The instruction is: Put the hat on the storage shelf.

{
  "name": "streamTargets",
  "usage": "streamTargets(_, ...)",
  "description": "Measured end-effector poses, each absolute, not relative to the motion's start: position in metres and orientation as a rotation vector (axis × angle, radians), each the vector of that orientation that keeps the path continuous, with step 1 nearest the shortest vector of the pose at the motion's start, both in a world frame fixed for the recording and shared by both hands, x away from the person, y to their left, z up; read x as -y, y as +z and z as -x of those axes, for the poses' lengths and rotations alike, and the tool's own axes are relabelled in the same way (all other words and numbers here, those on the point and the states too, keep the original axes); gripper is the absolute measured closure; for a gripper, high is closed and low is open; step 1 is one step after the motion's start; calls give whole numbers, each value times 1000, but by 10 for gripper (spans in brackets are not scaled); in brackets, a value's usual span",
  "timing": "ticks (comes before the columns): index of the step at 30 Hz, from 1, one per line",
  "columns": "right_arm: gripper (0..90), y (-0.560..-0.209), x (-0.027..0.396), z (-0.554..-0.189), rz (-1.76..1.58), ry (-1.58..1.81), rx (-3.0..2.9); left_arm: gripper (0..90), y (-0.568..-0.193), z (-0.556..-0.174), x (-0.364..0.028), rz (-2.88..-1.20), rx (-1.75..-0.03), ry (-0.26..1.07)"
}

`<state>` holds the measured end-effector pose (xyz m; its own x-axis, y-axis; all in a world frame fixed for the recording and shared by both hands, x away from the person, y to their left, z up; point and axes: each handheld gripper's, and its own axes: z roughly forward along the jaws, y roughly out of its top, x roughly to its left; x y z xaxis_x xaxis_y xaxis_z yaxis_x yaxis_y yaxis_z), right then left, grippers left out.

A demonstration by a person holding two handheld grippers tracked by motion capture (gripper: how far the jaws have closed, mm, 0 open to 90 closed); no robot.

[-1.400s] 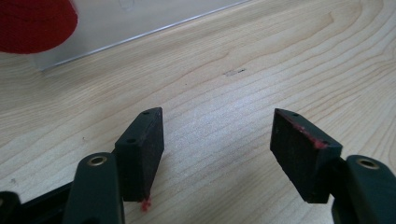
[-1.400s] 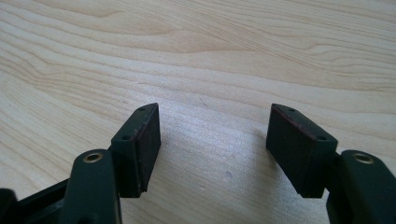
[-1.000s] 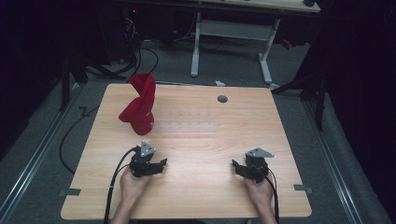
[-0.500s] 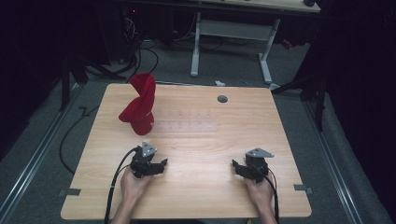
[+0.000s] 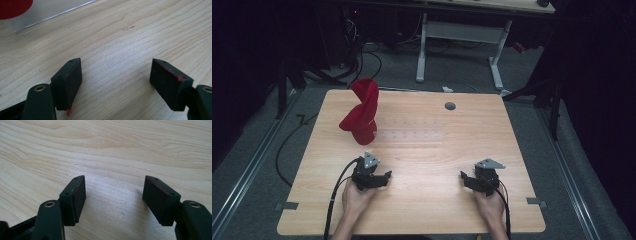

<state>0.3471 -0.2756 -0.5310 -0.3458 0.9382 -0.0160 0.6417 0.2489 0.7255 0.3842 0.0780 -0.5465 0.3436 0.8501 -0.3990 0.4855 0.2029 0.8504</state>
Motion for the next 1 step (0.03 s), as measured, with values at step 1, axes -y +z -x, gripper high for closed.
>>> streamTargets(1,354,-531,276,-347,-1437,879,-2077,262,-546,-384,-78,-1442,-1299,395)
